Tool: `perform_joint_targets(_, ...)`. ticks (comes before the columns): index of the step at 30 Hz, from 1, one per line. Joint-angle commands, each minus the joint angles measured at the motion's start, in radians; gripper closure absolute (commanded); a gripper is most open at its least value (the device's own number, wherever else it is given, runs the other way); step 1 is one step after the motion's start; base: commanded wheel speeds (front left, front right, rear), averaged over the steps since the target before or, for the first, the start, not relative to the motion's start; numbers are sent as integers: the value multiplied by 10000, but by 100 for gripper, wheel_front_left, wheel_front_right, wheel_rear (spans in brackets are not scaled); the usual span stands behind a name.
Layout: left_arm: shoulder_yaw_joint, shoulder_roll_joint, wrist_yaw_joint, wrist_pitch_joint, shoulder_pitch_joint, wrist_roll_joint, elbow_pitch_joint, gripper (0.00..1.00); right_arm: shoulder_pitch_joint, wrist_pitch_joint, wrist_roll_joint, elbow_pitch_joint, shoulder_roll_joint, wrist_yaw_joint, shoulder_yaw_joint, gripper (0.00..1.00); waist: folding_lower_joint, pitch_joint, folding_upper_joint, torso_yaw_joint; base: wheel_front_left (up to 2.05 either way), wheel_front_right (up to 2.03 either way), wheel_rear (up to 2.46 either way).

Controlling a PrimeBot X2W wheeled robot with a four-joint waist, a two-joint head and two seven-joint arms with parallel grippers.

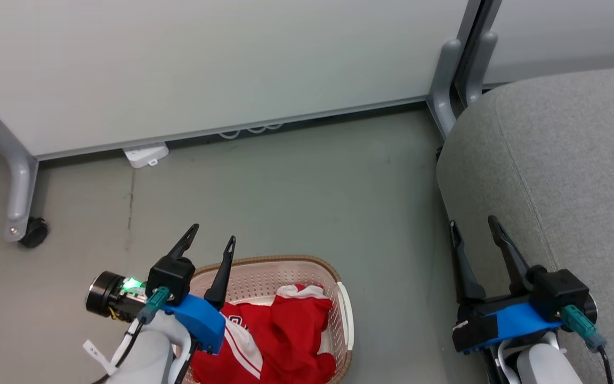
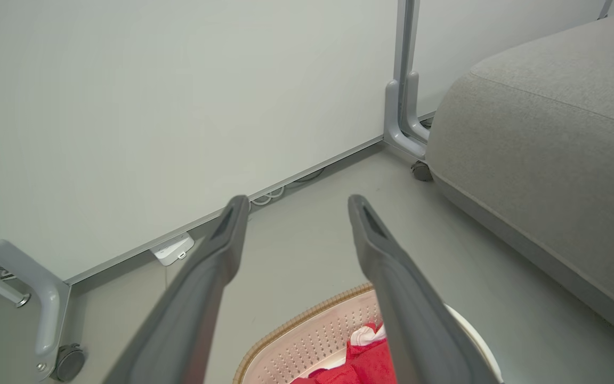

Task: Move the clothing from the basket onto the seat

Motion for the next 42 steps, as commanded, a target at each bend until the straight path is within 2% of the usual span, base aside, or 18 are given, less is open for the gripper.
perform_joint_targets(1, -136, 98, -77, -31, -365, 96, 270, 0, -230, -52, 63, -60, -27, -3, 20, 0, -1, 507, 0, -274, 0, 0, 0)
perform_joint_targets(14, -1847, 574, -393, -31, -3042, 925, 3459, 0, -1725, -49, 184, -504, -24, -3, 144, 0, -1, 2984, 0, -921, 0, 0, 0)
perform_joint_targets(25, -3912, 494, -432, 257, -4884, 1077, 6154, 0, -2855, -39, 218, -816, -22, -3, 355, 0, -1, 4785, 0, -1180, 0, 0, 0)
perform_joint_targets(32, -5237, 720, -434, 1146, -5528, 958, 6770, 0, -3362, -39, 217, -966, -24, -3, 409, 0, -1, 5688, 0, -1361, 0, 0, 0)
perform_joint_targets(42, -7190, 1438, -412, 2472, -6126, 679, 6932, 0, -3922, -34, 297, -1223, -22, -5, 425, 0, -1, 6846, 0, -1746, 0, 0, 0)
